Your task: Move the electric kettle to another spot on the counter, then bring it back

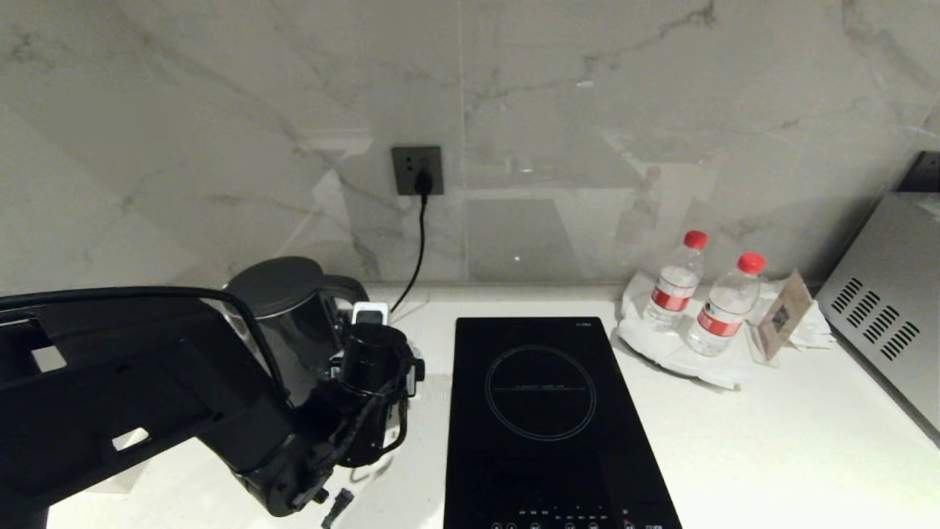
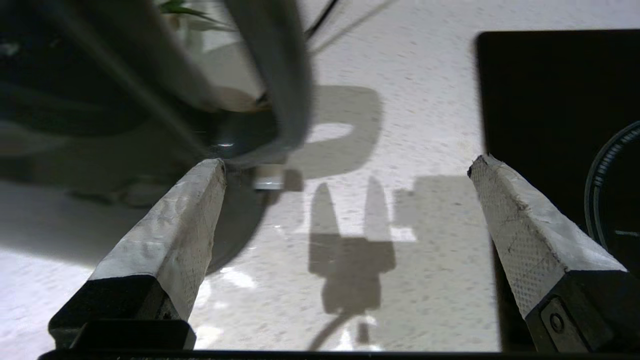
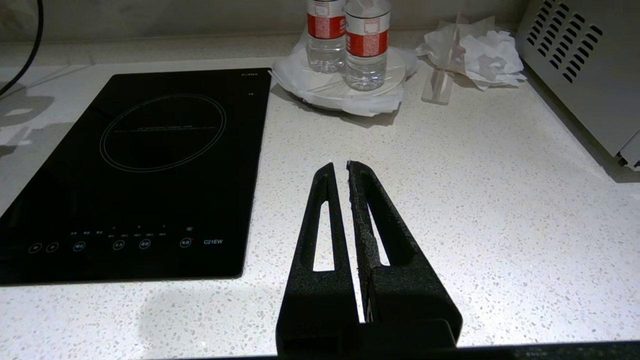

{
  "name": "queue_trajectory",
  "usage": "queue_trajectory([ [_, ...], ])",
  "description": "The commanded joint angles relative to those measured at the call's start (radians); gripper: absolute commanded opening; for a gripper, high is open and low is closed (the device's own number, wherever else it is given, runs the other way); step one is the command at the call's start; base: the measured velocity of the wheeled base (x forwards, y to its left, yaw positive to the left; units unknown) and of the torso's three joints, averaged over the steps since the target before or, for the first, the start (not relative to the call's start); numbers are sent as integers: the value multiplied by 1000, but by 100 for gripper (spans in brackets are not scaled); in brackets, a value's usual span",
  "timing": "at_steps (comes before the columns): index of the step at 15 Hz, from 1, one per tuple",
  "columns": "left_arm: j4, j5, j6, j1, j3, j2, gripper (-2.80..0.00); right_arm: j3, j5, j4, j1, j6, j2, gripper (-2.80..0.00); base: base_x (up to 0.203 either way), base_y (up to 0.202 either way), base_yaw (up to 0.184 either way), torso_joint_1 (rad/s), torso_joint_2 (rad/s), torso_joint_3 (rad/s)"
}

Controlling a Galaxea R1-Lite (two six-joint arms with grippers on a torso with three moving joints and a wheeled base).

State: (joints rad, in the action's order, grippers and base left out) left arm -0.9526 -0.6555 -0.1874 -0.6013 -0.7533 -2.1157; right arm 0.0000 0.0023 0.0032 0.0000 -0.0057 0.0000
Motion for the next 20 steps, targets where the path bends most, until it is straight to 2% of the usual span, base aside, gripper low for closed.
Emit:
queue_trajectory([
  [1,-6,-3,-1,3,11,38,0,0,1,0,0,0,1,-280,0,0,0,0,0,0],
  [4,-6,12,1,-4,18,43,0,0,1,0,0,0,0,-280,0,0,0,0,0,0],
  [8,-20,103,-12,-18,44,-87,0,0,1,0,0,0,1,-280,0,0,0,0,0,0],
  [10,-131,114,5,-16,19,-187,0,0,1,0,0,0,0,-280,0,0,0,0,0,0],
  [12,-247,118,69,-18,4,-252,0,0,1,0,0,0,2,-280,0,0,0,0,0,0],
  [17,-262,110,96,-7,-92,-334,0,0,1,0,0,0,0,-280,0,0,0,0,0,0],
  [20,-262,69,136,43,-161,-377,0,0,1,0,0,0,2,-280,0,0,0,0,0,0],
])
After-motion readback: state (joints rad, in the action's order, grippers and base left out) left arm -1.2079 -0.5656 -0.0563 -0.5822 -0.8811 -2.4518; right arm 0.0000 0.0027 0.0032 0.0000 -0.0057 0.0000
